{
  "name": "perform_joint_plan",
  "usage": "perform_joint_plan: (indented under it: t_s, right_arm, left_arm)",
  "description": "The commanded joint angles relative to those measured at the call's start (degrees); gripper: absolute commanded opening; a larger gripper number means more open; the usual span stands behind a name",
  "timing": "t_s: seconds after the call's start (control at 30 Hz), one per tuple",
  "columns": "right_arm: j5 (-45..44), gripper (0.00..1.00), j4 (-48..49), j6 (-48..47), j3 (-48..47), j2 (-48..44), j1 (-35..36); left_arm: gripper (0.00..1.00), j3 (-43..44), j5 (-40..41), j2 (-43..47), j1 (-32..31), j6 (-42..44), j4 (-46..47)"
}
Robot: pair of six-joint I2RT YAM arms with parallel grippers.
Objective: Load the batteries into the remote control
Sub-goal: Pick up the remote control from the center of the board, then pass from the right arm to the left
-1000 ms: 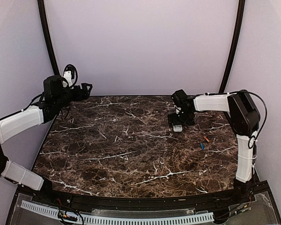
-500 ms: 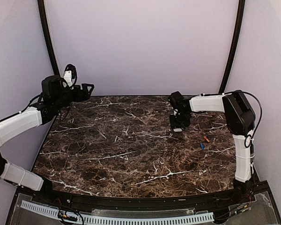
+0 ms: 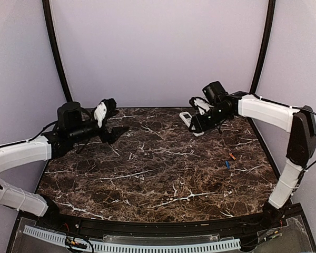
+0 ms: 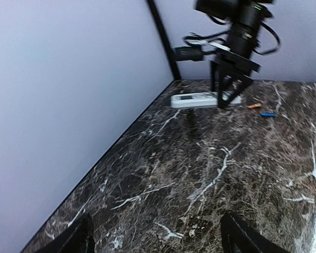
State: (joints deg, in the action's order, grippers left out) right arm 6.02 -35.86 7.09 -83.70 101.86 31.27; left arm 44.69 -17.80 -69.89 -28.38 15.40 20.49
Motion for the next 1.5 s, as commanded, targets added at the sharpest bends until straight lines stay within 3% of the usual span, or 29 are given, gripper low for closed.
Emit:
perform_joint_plan:
  t_s: [0.0,0.1,0.33,0.53,0.73,1.07,1.13,1.3,1.37,1.4,1.47]
  right_arm:
    - [10.5,0.17,-9.0,-6.7,-1.3,-3.9,2.5]
    - [11.7,0.17,-12.8,-6.7,-2.5,-5.3,6.3]
    - [13.1,0.17,-16.1,-6.7,-4.3,-6.6,15.8]
    - [14.8,0.17,-15.8,-6.7,-5.1,-5.2,19.0]
    - [16.0,0.15,-15.7,-8.3,-7.6,-2.9,20.1]
    - [17.6,0.15,-15.5,-9.2,-8.4,-2.9,21.0]
    - [17.7,0.15,-15.4,-9.2,-8.4,-3.3,21.0]
    - [17.5,0.16,-15.1,-9.6,-8.6,-4.1,21.0]
    - [16.2,0.24,-15.1,-9.8,-8.8,-4.7,21.0]
    - [15.3,0.34,-14.9,-9.7,-8.8,-5.2,21.1]
    - [13.2,0.70,-14.0,-9.9,-8.8,-6.9,21.0]
  left_arm:
    - [0.82,-4.2,-5.2,2.5,-10.3,35.4,1.4]
    - [0.82,-1.6,-0.5,-1.9,-15.6,50.5,1.2]
    - [0.81,3.6,1.1,-9.1,-20.0,65.4,-0.1]
    - [0.71,4.3,2.6,-10.8,-23.2,65.1,-2.6]
    - [0.50,3.8,5.7,-11.4,-24.4,65.3,-1.4]
    - [0.42,3.7,8.1,-12.8,-24.4,65.6,1.8]
    - [0.38,3.5,8.7,-13.2,-24.6,66.1,2.8]
    - [0.13,3.4,8.8,-12.9,-25.4,63.8,5.5]
    - [0.05,3.5,8.5,-12.5,-25.7,62.0,5.5]
    - [0.03,3.6,8.4,-12.3,-25.8,60.3,5.6]
    - [0.00,3.7,8.0,-11.6,-25.9,56.5,5.7]
